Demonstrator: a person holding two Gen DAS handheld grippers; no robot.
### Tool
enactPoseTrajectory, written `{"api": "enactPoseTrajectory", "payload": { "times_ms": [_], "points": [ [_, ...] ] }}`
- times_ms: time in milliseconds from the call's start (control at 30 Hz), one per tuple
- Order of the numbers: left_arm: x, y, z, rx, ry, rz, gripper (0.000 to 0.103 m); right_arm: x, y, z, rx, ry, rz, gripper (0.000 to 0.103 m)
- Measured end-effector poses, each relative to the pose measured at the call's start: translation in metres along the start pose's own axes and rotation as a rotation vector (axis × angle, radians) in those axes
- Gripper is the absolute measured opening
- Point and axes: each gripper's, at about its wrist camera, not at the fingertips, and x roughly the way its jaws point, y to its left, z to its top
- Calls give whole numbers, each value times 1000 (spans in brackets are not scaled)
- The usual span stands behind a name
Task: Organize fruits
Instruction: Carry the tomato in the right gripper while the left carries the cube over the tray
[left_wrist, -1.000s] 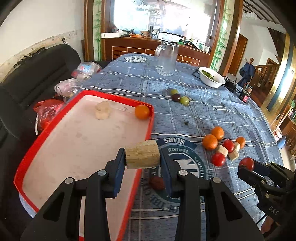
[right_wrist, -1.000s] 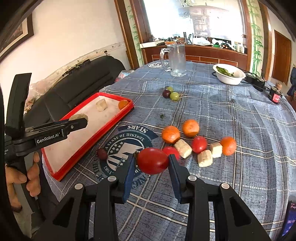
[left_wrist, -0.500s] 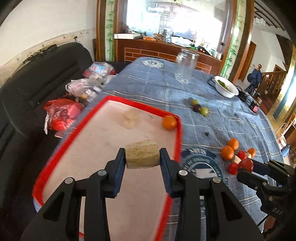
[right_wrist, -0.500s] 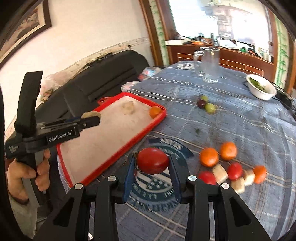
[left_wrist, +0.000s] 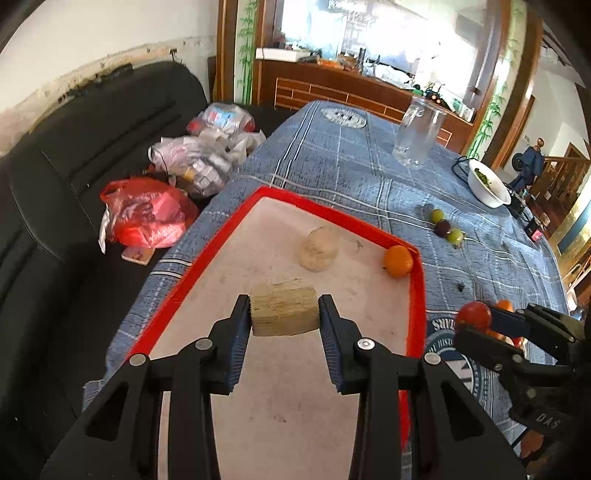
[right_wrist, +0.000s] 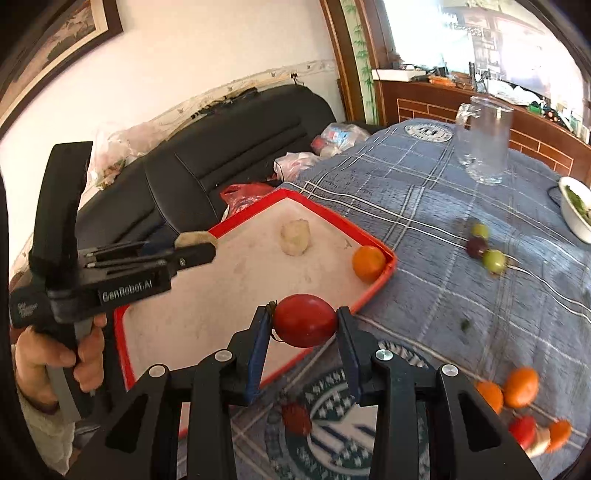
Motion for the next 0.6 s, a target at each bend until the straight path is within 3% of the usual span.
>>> {"api": "enactPoseTrajectory", "payload": {
  "times_ms": [167,600],
  "points": [
    [33,3,14,-61,49,-5,34,33,-2,13,10,38,11,36],
    [69,-6,20,-28,86,53,35,79,-3,20,-3,100,-3,36]
  ]
}}
